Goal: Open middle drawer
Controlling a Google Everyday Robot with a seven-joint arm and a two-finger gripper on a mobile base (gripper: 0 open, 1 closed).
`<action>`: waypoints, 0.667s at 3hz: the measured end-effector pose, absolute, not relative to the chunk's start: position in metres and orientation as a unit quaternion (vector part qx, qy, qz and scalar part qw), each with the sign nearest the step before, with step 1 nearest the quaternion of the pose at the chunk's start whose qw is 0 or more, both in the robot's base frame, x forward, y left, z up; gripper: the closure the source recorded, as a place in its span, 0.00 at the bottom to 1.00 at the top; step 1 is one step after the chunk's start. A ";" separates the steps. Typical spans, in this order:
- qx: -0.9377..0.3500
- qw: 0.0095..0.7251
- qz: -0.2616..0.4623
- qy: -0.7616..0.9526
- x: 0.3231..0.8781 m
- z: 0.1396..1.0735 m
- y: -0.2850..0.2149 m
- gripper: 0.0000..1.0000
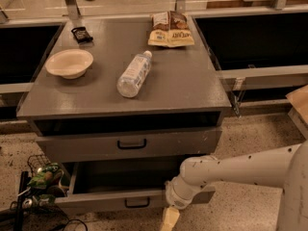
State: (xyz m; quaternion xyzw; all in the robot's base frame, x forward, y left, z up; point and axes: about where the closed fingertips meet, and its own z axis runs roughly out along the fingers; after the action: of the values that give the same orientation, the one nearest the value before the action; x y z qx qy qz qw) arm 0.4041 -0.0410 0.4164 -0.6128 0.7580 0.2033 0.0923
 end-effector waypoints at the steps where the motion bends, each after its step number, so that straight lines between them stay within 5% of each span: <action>1: -0.619 0.087 0.218 0.749 0.391 0.424 -0.043 0.00; 2: -0.619 0.088 0.238 0.743 0.380 0.430 -0.050 0.00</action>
Offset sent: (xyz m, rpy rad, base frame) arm -0.0338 -0.0177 0.0221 0.0894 0.0621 0.0448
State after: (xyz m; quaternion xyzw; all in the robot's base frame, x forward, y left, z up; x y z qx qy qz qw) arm 0.3805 -0.0497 0.4298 -0.6192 0.7432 0.2377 0.0884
